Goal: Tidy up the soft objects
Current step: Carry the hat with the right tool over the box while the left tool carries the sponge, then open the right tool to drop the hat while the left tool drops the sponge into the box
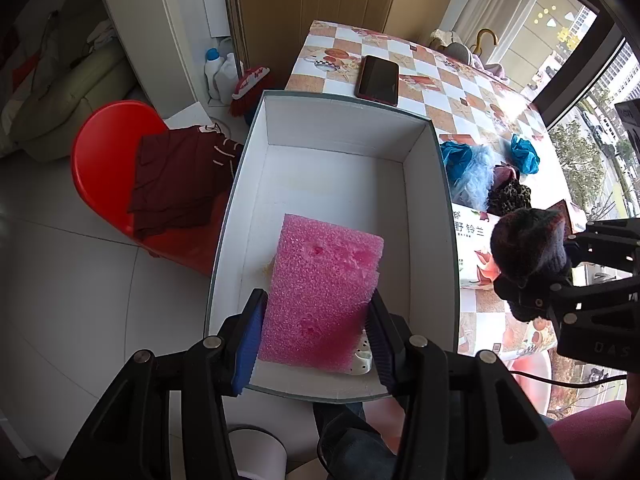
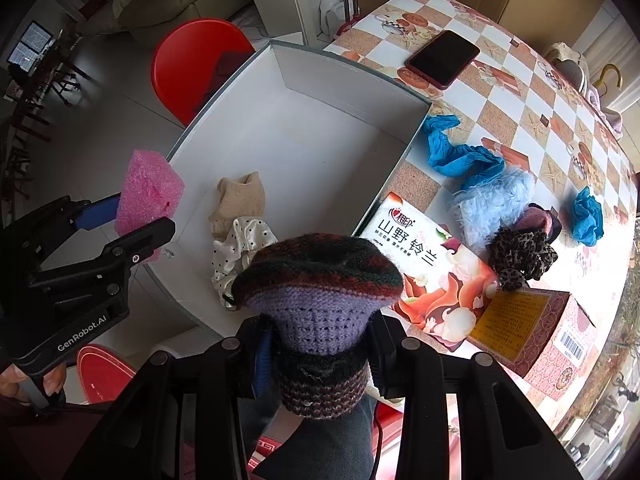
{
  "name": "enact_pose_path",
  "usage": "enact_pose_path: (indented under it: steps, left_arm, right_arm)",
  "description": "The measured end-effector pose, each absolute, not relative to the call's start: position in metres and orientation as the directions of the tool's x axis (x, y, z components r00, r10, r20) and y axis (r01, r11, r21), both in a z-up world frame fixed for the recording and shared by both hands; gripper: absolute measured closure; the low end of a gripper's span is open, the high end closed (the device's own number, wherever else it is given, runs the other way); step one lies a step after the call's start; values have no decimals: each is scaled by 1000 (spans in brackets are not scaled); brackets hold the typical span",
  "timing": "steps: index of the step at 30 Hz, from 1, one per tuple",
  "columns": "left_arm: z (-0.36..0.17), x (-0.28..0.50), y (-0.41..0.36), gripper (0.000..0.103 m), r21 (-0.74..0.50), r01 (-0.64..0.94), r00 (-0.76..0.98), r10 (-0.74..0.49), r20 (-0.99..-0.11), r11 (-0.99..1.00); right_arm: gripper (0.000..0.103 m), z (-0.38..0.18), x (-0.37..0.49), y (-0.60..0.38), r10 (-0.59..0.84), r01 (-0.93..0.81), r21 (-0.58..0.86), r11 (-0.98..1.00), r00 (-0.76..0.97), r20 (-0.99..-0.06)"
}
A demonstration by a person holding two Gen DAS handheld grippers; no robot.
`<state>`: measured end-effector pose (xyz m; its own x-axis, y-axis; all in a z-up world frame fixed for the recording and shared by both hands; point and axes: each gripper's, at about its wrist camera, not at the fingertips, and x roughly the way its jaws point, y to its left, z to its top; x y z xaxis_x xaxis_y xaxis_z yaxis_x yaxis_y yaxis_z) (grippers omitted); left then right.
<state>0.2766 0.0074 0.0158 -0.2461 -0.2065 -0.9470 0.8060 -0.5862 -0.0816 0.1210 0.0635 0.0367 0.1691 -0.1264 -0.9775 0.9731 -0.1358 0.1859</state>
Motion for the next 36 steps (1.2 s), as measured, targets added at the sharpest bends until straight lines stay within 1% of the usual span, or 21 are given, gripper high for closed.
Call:
enact_pose_path:
  steps: [23, 24, 25, 28, 30, 31, 32, 33, 34, 36]
  left_arm:
    - [6, 260, -9, 50, -67, 802, -223, -193, -956, -593]
    - [6, 260, -9, 50, -67, 803, -221, -192, -956, -592]
    - [6, 259, -9, 50, -66, 804, -220, -193, -956, -591]
    - [5, 257, -9, 48, -68, 803, -218, -186, -958, -592]
    - [4, 256, -8, 35, -59, 804, -212, -192, -958, -592]
    - [4, 255, -8, 32, -52, 803, -209, -199, -957, -593]
    - [4, 255, -7, 26, -44, 803, -205, -206, -957, -595]
    - [4, 255, -7, 24, -39, 803, -203, -211, -956, -595]
    - [4, 255, -7, 24, -41, 805, -205, -212, -956, -593]
    - [2, 257, -8, 20, -70, 812, -217, -187, -958, -580]
  right_arm:
    - [64, 29, 117, -5, -139, 942, 286, -177, 264, -954]
    - [64, 29, 117, -7, -140, 941, 288, -176, 266, -954]
    - [61, 28, 117, -9, -140, 940, 292, -176, 269, -953]
    - [61, 27, 118, -13, -137, 936, 304, -176, 283, -949]
    - [56, 24, 119, -15, -129, 933, 313, -179, 293, -947]
    - [49, 23, 119, -16, -126, 932, 315, -181, 295, -947]
    - [41, 23, 119, -16, -126, 931, 315, -184, 295, -947]
    - [26, 24, 118, -16, -131, 931, 313, -191, 291, -948]
    - [20, 25, 117, -16, -140, 930, 310, -199, 286, -948]
    - [20, 28, 114, -15, -151, 926, 313, -211, 285, -947]
